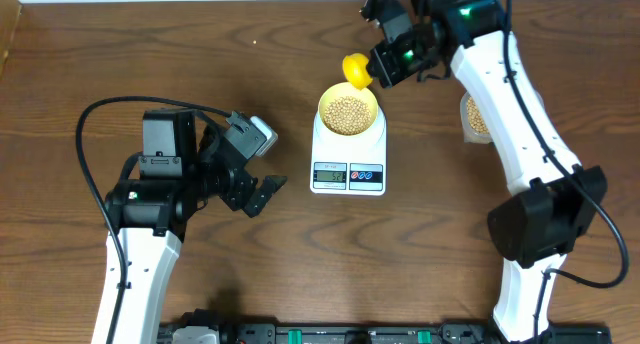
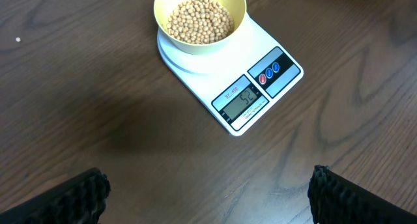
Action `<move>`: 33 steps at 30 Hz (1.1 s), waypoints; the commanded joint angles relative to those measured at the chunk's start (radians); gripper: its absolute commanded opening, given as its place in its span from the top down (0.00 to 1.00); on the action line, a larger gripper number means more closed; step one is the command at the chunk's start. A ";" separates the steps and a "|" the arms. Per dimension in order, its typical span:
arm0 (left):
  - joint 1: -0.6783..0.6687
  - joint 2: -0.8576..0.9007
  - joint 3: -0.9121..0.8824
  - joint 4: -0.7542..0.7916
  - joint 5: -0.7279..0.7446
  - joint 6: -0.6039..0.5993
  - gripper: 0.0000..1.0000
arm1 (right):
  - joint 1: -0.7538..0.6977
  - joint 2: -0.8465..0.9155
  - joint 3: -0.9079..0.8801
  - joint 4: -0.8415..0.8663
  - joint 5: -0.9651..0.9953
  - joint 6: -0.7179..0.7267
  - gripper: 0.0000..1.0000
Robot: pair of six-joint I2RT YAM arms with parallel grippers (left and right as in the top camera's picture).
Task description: Scoop item into bowl and weigh 50g on scale
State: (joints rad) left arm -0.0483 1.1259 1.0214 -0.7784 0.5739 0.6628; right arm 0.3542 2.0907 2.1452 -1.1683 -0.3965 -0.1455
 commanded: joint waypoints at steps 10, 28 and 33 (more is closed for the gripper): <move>0.004 0.004 -0.006 -0.003 0.013 0.014 0.01 | 0.065 0.051 -0.003 -0.006 0.100 0.018 0.99; 0.004 0.004 -0.006 -0.003 0.013 0.014 0.01 | 0.108 0.096 -0.003 -0.036 0.174 0.018 0.99; 0.004 0.004 -0.006 -0.003 0.013 0.014 0.00 | 0.119 0.115 -0.003 -0.034 0.181 0.018 0.99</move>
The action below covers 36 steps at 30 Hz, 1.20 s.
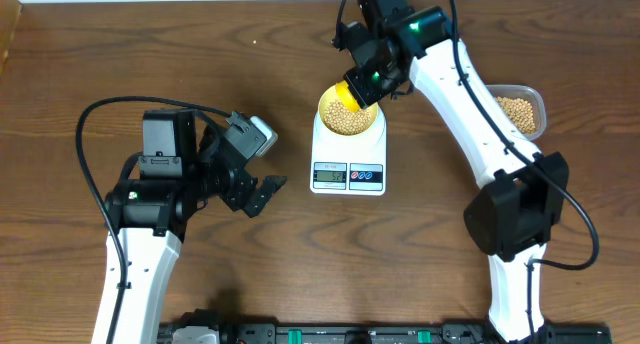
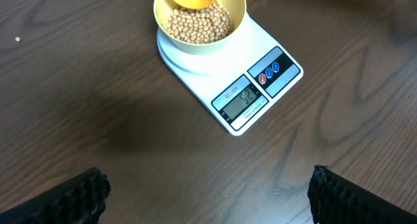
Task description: Scoop item into bowl and weigh 50g on scale
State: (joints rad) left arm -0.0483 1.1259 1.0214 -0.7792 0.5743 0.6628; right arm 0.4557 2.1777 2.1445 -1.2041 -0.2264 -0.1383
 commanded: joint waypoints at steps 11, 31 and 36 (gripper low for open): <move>0.004 0.004 -0.006 -0.002 0.013 0.014 0.00 | 0.017 0.050 -0.002 0.008 0.043 0.027 0.99; 0.004 0.004 -0.006 -0.002 0.013 0.014 0.01 | 0.065 0.097 -0.002 0.010 0.039 0.030 0.99; 0.004 0.004 -0.006 -0.002 0.013 0.014 0.01 | 0.066 0.097 -0.002 -0.001 0.019 0.041 0.99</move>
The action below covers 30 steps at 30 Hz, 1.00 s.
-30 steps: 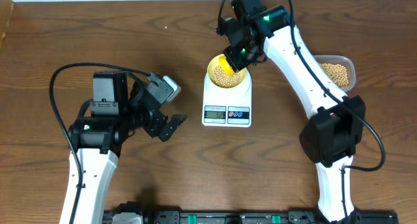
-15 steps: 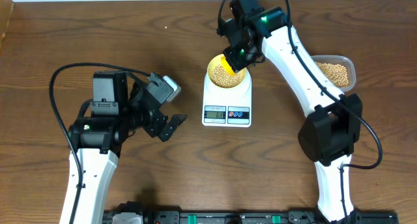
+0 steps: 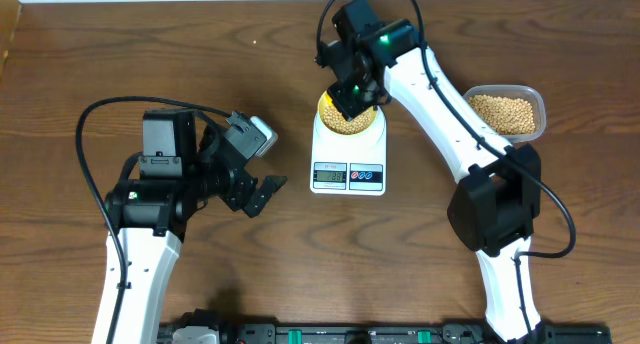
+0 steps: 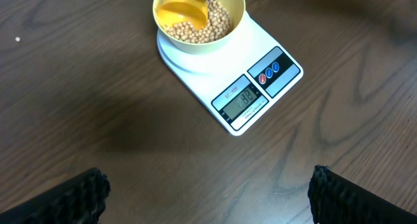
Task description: Scoop item into bowl and weigh 50g on scale
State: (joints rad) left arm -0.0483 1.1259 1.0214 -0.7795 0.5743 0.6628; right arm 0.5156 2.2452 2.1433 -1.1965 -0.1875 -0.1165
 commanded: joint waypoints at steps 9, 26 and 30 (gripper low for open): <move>0.004 0.004 -0.006 -0.002 0.013 0.014 0.00 | -0.020 0.020 0.002 -0.016 -0.059 0.047 0.99; 0.004 0.004 -0.006 -0.002 0.013 0.014 0.01 | -0.115 -0.045 0.003 -0.010 -0.206 0.059 0.99; 0.004 0.004 -0.006 -0.002 0.013 0.014 0.00 | -0.126 -0.074 0.003 -0.006 -0.237 0.056 0.99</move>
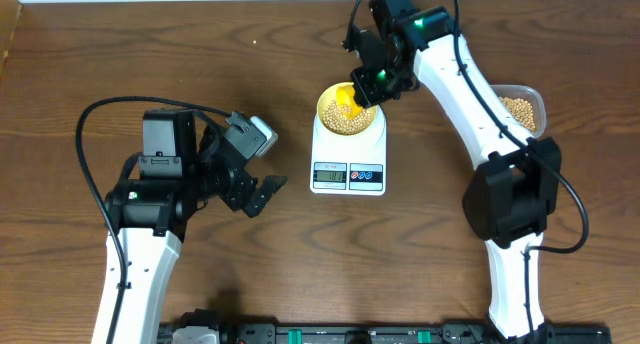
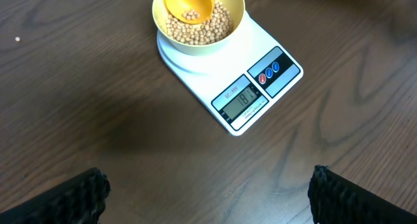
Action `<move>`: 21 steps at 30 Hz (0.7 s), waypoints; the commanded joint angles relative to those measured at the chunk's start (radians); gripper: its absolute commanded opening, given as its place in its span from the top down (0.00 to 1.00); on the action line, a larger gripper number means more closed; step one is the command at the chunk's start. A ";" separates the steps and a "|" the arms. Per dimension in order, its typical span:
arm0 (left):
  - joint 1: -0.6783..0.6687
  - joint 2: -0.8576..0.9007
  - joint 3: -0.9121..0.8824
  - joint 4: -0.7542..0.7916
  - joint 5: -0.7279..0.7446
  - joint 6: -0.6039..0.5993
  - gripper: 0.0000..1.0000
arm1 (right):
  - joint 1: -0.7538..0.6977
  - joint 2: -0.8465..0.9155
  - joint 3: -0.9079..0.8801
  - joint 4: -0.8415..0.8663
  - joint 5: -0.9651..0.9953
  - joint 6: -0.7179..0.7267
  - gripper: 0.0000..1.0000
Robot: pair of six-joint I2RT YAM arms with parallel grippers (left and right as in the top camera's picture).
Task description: Scoop item into bowl and weigh 50g on scale
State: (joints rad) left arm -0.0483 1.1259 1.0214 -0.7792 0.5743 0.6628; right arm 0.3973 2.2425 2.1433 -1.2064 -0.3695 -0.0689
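Observation:
A yellow bowl (image 1: 349, 112) of beans stands on the white scale (image 1: 348, 159), whose display (image 2: 242, 98) is lit. My right gripper (image 1: 374, 77) is at the bowl's far right rim, shut on the handle of a yellow scoop (image 2: 189, 2). The scoop's cup is over the far part of the bowl and holds a few beans. My left gripper (image 1: 259, 196) stands open over bare table, left of the scale, with nothing between its fingers (image 2: 83, 193). In the left wrist view the bowl (image 2: 199, 19) and the scale (image 2: 228, 74) lie ahead of it.
A clear tub of beans (image 1: 522, 108) sits at the back right, partly hidden by the right arm. The right arm reaches across from the right edge to the bowl. A tiny pale speck (image 2: 17, 38) lies on the table to the left.
The right gripper has moved from the bowl's far left to its far right rim. The scoop, then dug into the beans, now holds a few beans. The scale's reading has changed.
First the right gripper held the scoop behind the bowl, off the scale. Then the scoop was at the bowl's far rim. After that it lay dug into the beans, and now it carries a few. The left arm stayed still throughout.

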 commanded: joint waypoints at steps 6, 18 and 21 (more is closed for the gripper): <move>0.004 0.004 -0.006 -0.002 0.013 0.014 0.00 | -0.022 -0.111 0.003 0.006 -0.060 0.008 0.99; 0.004 0.004 -0.006 -0.002 0.013 0.014 0.01 | -0.026 -0.124 0.003 -0.013 -0.060 0.008 0.99; 0.004 0.004 -0.006 -0.002 0.013 0.014 0.01 | -0.026 -0.124 0.003 -0.014 -0.060 0.008 0.99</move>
State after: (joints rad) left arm -0.0483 1.1259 1.0214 -0.7795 0.5743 0.6628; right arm 0.3759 2.1426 2.1433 -1.2160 -0.4122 -0.0689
